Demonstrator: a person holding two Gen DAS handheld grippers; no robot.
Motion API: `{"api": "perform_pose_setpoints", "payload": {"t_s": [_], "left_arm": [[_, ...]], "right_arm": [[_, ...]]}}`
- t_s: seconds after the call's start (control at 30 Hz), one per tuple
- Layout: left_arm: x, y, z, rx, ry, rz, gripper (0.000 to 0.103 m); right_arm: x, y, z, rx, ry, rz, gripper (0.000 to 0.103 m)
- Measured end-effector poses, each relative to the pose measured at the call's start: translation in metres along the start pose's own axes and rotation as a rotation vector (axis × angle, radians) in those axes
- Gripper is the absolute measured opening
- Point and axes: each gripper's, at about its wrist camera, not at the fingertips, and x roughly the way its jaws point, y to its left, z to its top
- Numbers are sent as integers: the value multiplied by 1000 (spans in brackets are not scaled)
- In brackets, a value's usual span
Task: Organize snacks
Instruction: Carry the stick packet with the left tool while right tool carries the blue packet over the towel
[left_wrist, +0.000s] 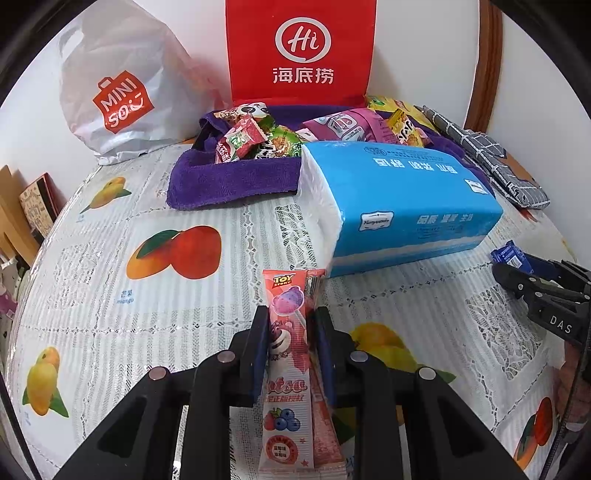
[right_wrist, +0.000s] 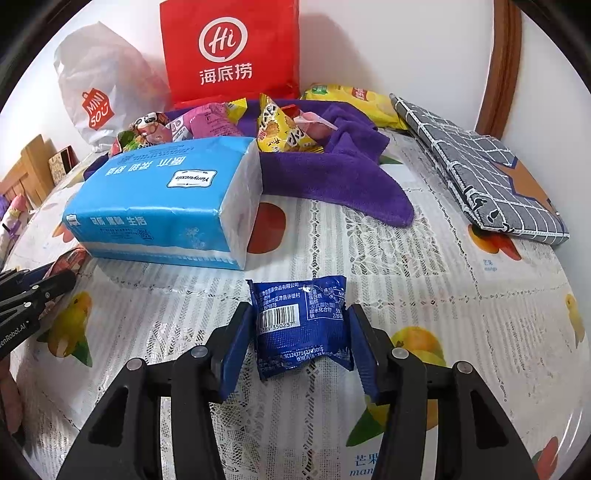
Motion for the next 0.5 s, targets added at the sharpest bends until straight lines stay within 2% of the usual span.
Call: {"api": "perform_pose_setpoints", "payload": {"t_s": [0.3,0.5], "left_arm": [[-1,7,0,-35,-5,-29,19],[-6,16,-2,-79,27,-56,18]], "right_arm": [[0,0,0,-1,-4,5,47],[-3,0,-1,9,-8,-18,44]]}}
